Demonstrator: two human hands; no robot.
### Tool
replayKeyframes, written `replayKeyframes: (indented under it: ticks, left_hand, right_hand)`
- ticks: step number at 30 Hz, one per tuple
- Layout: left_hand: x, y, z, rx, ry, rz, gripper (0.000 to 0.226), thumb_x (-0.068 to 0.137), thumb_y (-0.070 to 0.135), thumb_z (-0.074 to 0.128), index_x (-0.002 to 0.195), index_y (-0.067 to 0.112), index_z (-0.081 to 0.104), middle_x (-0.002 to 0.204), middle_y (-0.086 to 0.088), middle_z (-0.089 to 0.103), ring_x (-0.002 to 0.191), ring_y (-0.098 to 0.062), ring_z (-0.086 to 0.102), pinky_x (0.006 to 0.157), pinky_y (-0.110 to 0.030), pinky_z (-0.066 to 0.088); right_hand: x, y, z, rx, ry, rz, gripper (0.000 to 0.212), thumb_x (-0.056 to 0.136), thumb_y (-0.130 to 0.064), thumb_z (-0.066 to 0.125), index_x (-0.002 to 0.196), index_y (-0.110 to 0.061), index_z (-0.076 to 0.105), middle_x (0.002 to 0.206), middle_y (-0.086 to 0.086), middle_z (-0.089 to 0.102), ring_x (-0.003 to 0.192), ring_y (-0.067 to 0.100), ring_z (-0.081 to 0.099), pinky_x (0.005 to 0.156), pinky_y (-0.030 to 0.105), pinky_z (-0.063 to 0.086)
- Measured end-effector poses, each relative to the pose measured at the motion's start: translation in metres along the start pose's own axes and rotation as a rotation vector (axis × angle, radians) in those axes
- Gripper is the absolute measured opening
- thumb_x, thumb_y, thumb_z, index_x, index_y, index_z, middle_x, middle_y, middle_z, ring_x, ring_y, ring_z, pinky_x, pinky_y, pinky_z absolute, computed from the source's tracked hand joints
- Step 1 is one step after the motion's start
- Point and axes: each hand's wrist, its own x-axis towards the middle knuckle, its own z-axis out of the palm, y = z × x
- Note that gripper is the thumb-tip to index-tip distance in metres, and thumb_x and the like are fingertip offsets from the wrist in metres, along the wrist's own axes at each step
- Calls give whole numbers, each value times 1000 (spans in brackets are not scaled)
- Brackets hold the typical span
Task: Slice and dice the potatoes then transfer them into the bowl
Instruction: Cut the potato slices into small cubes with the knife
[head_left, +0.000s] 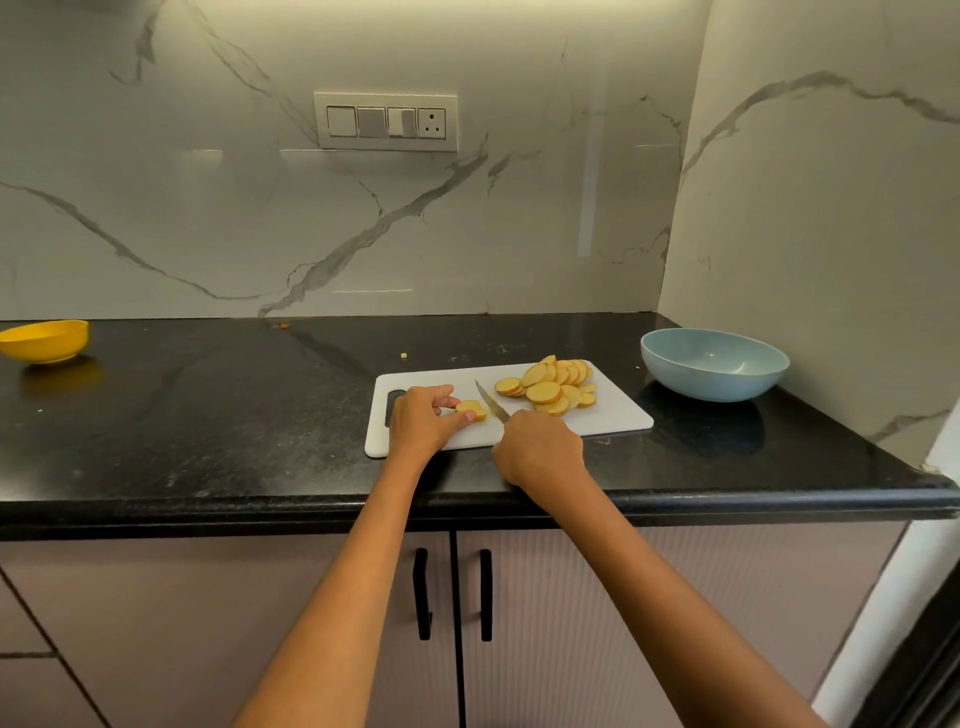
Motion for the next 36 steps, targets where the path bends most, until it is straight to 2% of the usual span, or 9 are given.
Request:
replayKeyframes:
  ticks: [6, 13, 17, 22, 28, 30, 32, 34, 36]
  left_hand:
    - [0, -1, 0, 2, 8, 2, 63, 75, 29, 76, 128, 6, 53, 113, -5, 67, 104, -19, 56, 85, -27, 42]
    - [0, 1, 0, 26, 11, -4, 59, 76, 27, 75, 127, 5, 54, 112, -5, 67, 104, -19, 57, 87, -29, 43]
    - [1, 1, 0, 39, 6, -13, 59, 76, 28, 75, 127, 6, 55, 112, -5, 68, 106, -19, 57, 87, -29, 43]
    - [2, 1, 1, 50, 2, -23, 59, 77, 29, 74, 128, 7, 54, 112, -4, 67, 107, -19, 57, 89, -30, 43]
    - [3, 1, 0, 50, -3, -20, 58, 77, 29, 74, 127, 6, 55, 112, -5, 68, 106, -18, 58, 85, -27, 42]
    - [2, 2, -1, 57, -4, -19, 55, 76, 29, 75, 123, 5, 59, 110, -5, 69, 102, -19, 58, 84, -29, 43]
    - [0, 3, -1, 62, 2, -9, 40, 75, 28, 76, 106, 4, 68, 104, -8, 70, 92, -18, 58, 83, -33, 46]
    - [0, 3, -1, 64, 9, -9, 26, 75, 26, 76, 92, 9, 70, 102, -10, 70, 88, -18, 57, 82, -34, 47]
    - [-1, 3, -1, 53, 4, -6, 44, 75, 27, 77, 110, 4, 66, 106, -9, 69, 97, -20, 60, 83, -31, 46]
  right_hand:
    - [-1, -2, 1, -22, -13, -14, 31, 97, -22, 44, 125, -9, 51, 121, 8, 57, 110, 22, 55, 81, 27, 42]
    - [-2, -5, 0, -27, -9, -22, 31, 97, -21, 44, 125, -9, 51, 120, 8, 57, 109, 22, 55, 75, 26, 39]
    - [-3, -7, 3, -47, 1, -24, 31, 98, -20, 43, 125, -8, 51, 121, 8, 57, 109, 22, 56, 78, 26, 42]
    - [-3, -5, 3, -52, 7, -24, 30, 97, -21, 44, 123, -8, 53, 119, 8, 58, 108, 21, 56, 74, 26, 39]
    - [0, -5, 1, -24, -42, -4, 31, 97, -20, 44, 125, -9, 50, 121, 8, 56, 111, 22, 54, 77, 27, 37]
    - [6, -8, -2, -8, -83, 13, 32, 96, -19, 44, 126, -9, 50, 124, 8, 55, 114, 23, 51, 82, 27, 38]
    - [12, -12, -3, 3, -116, 8, 33, 96, -19, 45, 128, -9, 49, 127, 7, 53, 117, 22, 50, 88, 28, 39]
    - [14, -14, -1, -17, -120, -16, 33, 97, -19, 44, 128, -10, 49, 127, 7, 53, 116, 22, 51, 88, 27, 39]
    - [9, -9, 6, -60, -90, -39, 31, 97, -19, 44, 126, -10, 51, 125, 7, 55, 114, 21, 53, 81, 26, 40]
